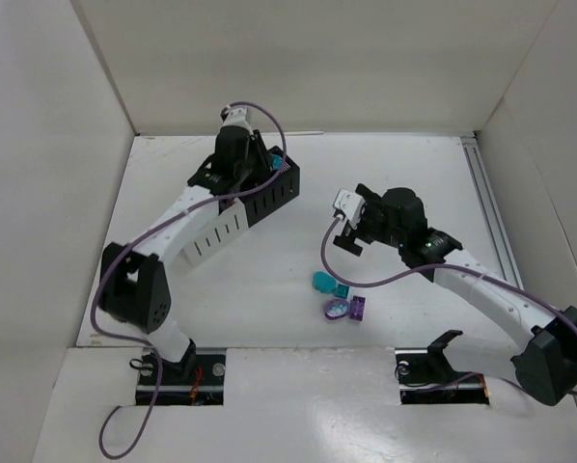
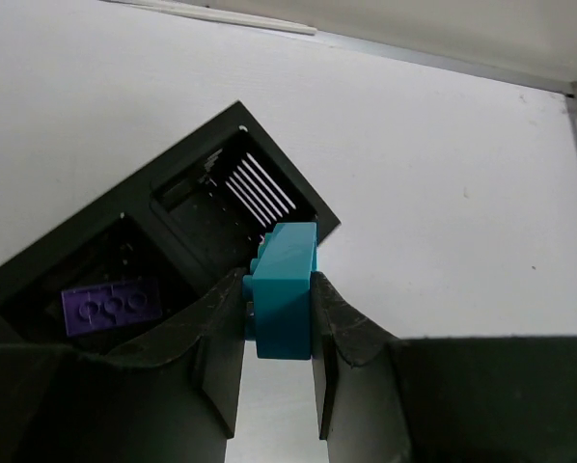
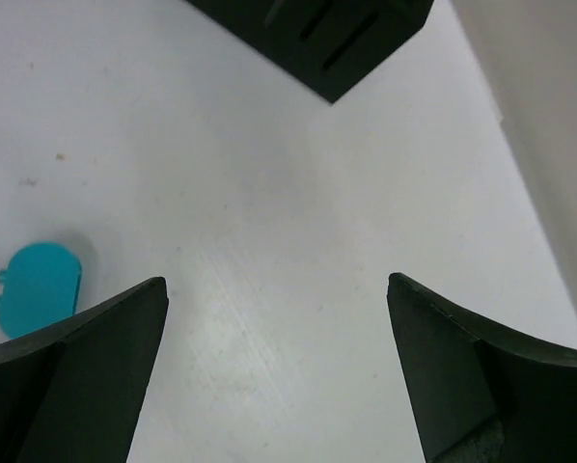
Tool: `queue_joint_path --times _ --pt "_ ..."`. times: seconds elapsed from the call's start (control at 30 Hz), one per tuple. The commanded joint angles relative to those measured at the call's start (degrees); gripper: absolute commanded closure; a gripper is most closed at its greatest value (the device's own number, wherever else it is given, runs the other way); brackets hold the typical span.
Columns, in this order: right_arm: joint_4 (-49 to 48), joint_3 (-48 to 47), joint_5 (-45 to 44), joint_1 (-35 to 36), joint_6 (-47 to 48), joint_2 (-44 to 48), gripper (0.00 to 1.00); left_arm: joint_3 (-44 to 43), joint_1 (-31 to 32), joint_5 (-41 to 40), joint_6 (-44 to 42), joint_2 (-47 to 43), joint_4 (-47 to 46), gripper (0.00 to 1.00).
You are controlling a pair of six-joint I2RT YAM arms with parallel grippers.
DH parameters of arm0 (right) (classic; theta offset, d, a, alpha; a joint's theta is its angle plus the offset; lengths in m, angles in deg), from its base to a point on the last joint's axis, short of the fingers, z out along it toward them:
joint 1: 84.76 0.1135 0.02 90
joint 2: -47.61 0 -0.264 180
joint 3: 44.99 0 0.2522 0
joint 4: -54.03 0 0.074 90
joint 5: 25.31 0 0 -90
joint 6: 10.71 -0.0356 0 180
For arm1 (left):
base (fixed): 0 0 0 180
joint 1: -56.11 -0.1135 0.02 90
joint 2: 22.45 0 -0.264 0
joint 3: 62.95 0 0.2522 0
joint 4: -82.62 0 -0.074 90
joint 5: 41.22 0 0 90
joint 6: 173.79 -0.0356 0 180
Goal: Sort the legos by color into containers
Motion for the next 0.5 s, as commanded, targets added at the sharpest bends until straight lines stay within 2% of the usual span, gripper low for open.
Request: queue_joint_path --times 0.0,0.17,0.33,0.47 --pt "5.7 3.0 -3.9 0.3 -0.6 1.2 0.00 -8.3 -0.2 -4.4 -2.5 5.7 5.2 1.00" --pt "3.9 6.6 -2.1 2.7 -2.9 0.5 0.00 -17.0 -0.2 -12.7 -1.9 13.7 9.9 1.00" --pt "1.3 7.9 -1.3 7.8 -5.5 -3.9 0.00 -21.7 -0.2 -12.7 -1.9 19.7 12.0 1.00" --pt "-0.3 7.9 -2.1 11.7 -8.0 -5.8 0.00 -22.3 -0.2 -11.1 -1.9 21.0 12.0 0.88"
